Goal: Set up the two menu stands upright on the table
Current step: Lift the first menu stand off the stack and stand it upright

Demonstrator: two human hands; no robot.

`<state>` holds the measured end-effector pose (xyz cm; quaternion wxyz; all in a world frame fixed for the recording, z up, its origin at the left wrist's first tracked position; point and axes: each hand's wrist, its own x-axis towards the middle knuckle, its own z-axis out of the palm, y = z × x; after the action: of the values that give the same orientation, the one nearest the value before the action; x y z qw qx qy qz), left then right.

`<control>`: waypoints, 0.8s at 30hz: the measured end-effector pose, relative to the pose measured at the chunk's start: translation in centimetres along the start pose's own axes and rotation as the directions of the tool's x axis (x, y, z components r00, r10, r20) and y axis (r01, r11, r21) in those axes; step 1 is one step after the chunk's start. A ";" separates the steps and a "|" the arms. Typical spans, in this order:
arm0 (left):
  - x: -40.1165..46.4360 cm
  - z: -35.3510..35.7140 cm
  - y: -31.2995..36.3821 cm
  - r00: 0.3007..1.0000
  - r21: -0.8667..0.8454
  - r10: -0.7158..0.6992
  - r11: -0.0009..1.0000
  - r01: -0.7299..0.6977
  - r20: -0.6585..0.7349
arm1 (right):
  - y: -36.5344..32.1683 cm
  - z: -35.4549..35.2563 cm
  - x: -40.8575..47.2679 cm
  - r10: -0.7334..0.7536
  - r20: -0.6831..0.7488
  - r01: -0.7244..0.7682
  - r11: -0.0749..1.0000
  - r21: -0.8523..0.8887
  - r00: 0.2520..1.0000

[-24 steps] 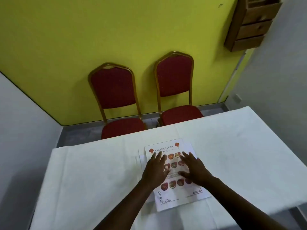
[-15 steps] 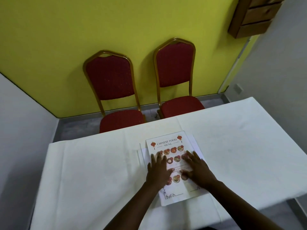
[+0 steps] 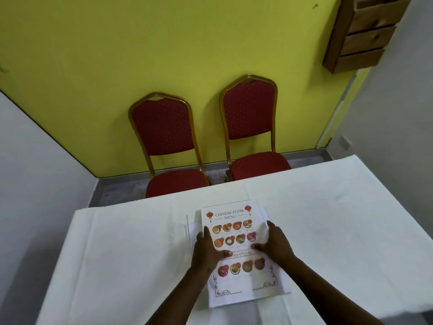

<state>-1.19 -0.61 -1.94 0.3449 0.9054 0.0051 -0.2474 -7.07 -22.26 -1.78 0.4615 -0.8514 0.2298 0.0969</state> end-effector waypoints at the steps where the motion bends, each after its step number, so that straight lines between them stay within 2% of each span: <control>1: -0.4 -0.1 0.6 1.000 -0.030 0.022 0.999 -0.022 -0.016 | 0.2 -0.8 0.1 -0.013 0.003 0.013 1.000 0.010 1.000; 6: -3.3 0.0 6.4 0.986 -0.019 0.124 0.992 -0.127 -0.109 | 1.7 -6.2 -0.1 -0.121 -0.050 0.122 0.992 0.015 0.991; 12: -5.2 2.6 13.1 0.932 -0.049 0.297 0.948 -0.314 -0.207 | 3.1 -14.4 -1.4 -0.251 -0.256 0.269 0.962 0.037 0.933; 16: -5.4 5.3 16.6 0.901 -0.133 0.353 0.910 -0.393 -0.252 | 5.2 -18.4 -1.3 -0.235 -0.352 0.282 0.955 0.088 0.906; 24: -5.0 8.4 19.5 0.880 -0.068 0.434 0.889 -0.453 -0.191 | 8.6 -21.1 -0.8 -0.239 -0.422 0.314 0.943 0.115 0.874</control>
<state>-5.81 -19.93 7.02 0.4401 0.8798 -0.1593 -0.0825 -12.86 -43.53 3.84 0.4885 -0.8317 0.2030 -0.1686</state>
